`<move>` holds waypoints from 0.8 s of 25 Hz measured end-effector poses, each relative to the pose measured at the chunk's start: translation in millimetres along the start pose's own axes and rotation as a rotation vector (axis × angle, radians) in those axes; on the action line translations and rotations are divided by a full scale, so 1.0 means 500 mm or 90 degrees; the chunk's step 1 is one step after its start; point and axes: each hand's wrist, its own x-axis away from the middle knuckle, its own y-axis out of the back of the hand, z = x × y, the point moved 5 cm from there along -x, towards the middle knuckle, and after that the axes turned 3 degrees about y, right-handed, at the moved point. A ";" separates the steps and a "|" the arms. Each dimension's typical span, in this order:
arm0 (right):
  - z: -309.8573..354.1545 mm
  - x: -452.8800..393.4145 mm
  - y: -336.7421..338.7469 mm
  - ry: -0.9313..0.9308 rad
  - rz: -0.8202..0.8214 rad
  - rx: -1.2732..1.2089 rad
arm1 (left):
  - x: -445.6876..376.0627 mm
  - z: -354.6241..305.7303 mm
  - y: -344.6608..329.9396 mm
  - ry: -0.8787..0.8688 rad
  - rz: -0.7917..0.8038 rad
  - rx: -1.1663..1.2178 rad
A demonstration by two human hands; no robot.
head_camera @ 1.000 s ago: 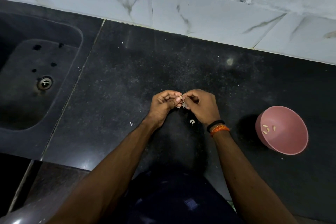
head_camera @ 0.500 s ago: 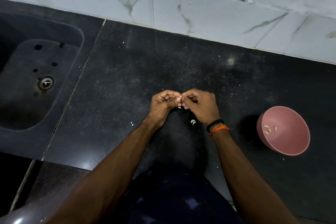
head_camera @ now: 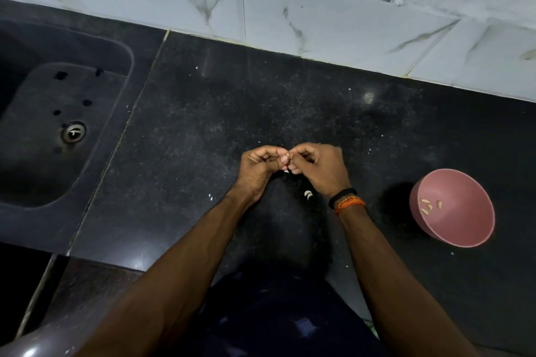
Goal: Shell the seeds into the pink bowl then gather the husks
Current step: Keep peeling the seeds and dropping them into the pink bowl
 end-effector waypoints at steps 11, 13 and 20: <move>0.000 0.004 -0.001 -0.012 0.002 -0.030 | 0.009 -0.013 -0.008 -0.012 0.011 0.007; -0.001 0.003 -0.001 -0.013 0.009 -0.034 | 0.009 -0.013 -0.009 -0.014 0.013 0.008; -0.004 0.003 -0.003 -0.039 0.003 -0.050 | 0.007 -0.008 -0.006 -0.005 -0.003 -0.002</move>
